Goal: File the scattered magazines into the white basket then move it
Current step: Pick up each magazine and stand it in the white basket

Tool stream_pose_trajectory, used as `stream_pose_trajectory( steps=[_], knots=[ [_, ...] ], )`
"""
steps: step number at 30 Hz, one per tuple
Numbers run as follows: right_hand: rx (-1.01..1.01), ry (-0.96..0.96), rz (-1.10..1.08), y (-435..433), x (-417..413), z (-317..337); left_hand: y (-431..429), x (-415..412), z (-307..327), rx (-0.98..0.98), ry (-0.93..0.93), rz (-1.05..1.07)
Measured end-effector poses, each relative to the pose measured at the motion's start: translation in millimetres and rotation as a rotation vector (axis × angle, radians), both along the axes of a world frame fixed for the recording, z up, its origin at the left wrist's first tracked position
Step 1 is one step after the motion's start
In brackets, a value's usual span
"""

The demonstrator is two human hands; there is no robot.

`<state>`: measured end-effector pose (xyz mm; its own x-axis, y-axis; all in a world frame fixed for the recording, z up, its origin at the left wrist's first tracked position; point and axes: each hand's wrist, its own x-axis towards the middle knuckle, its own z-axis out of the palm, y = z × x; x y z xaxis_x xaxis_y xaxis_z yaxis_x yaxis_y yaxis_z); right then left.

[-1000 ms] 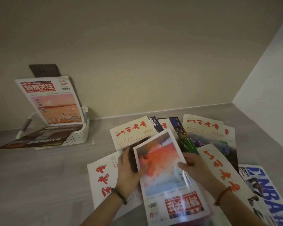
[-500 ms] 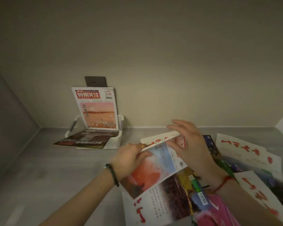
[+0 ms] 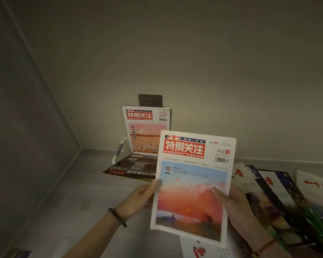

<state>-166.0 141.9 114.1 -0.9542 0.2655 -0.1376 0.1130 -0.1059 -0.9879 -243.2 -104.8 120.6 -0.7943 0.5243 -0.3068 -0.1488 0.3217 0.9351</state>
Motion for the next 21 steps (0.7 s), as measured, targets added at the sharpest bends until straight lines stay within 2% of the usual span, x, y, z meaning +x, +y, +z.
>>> stream_pose_trajectory(
  steps=[2, 4, 7, 10, 13, 15, 18, 20, 21],
  knots=[
    [0.045, -0.004, 0.015, -0.1, -6.4, 3.4, -29.2, -15.8, -9.6, -0.118, -0.021, -0.113],
    [0.083, -0.032, -0.04, 3.3, -13.6, 3.8, -55.3, -37.8, -14.7, -0.225, 0.085, -0.15],
    [0.06, -0.071, -0.044, 6.7, -26.9, 3.7, -72.9, -77.7, -5.0, -0.159, 0.261, -0.034],
    [0.085, -0.046, -0.002, 1.6, -49.2, 8.9, -69.7, -122.0, 10.9, -0.143, 0.401, -0.034],
    [0.07, 0.03, 0.017, -9.5, -79.3, 19.4, -57.7, -157.2, 21.5, -0.191, 0.496, -0.013],
    [0.071, 0.076, 0.047, -18.1, -100.9, 25.4, -52.9, -172.1, 21.7, -0.248, 0.65, -0.089],
    [0.107, 0.118, 0.037, -26.4, -129.7, 27.9, -52.2, -191.9, 4.8, -0.526, 1.029, -0.249],
    [0.101, 0.117, 0.017, -27.0, -143.3, 26.3, -53.5, -204.6, -5.8, -0.698, 1.199, -0.168],
    [0.091, 0.117, 0.005, -26.4, -148.2, 26.0, -54.2, -211.3, -7.0, -0.736, 1.209, -0.101]
  ],
)
